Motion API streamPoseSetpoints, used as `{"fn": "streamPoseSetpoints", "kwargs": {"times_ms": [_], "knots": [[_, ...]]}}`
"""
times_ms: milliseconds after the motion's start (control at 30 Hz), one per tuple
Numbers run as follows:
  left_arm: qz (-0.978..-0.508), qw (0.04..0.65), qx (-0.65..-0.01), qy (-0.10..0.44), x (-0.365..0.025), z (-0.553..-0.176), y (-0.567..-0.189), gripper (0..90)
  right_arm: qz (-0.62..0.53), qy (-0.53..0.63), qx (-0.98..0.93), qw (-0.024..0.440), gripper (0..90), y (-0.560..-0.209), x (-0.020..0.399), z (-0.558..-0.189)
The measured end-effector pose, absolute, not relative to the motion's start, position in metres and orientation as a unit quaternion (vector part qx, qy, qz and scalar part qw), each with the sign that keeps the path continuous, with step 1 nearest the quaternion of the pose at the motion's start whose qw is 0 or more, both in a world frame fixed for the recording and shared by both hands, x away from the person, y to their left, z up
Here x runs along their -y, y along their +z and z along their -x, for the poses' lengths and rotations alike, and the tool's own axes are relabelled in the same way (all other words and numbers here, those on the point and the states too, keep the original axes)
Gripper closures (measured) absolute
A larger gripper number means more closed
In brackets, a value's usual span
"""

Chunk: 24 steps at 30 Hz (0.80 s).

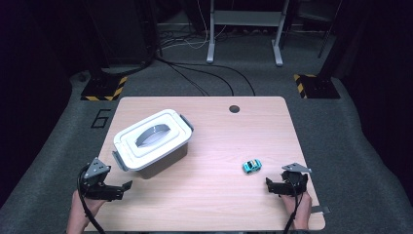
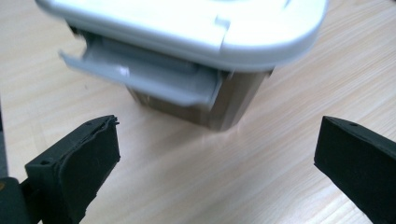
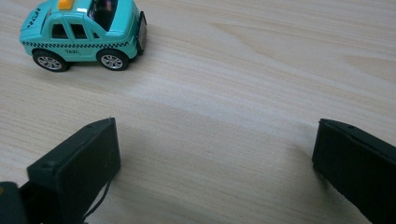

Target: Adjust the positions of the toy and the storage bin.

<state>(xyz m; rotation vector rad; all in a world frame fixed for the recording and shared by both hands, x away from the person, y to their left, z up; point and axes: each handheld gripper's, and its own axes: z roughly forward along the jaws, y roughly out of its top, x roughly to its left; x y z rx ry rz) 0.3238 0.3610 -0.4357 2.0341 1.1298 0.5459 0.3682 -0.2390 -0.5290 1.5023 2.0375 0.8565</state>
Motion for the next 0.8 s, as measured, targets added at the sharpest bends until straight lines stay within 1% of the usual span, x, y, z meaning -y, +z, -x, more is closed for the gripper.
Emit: {"fn": "streamPoseSetpoints", "kwargs": {"times_ms": [300,433,800], "knots": [[-0.803,0.371,-0.407,0.229,-0.347,-0.337,-0.406,0.0,-0.546,0.312,-0.742,0.232,0.2,-0.529,0.239,-0.368],[-0.807,0.374,-0.393,0.233,-0.337,-0.351,-0.395,0.0,-0.547,0.312,-0.741,0.232,0.2,-0.529,0.239,-0.368],[-0.827,0.358,-0.376,0.218,-0.320,-0.384,-0.384,0.0,-0.547,0.312,-0.741,0.232,0.2,-0.529,0.239,-0.368]]}}
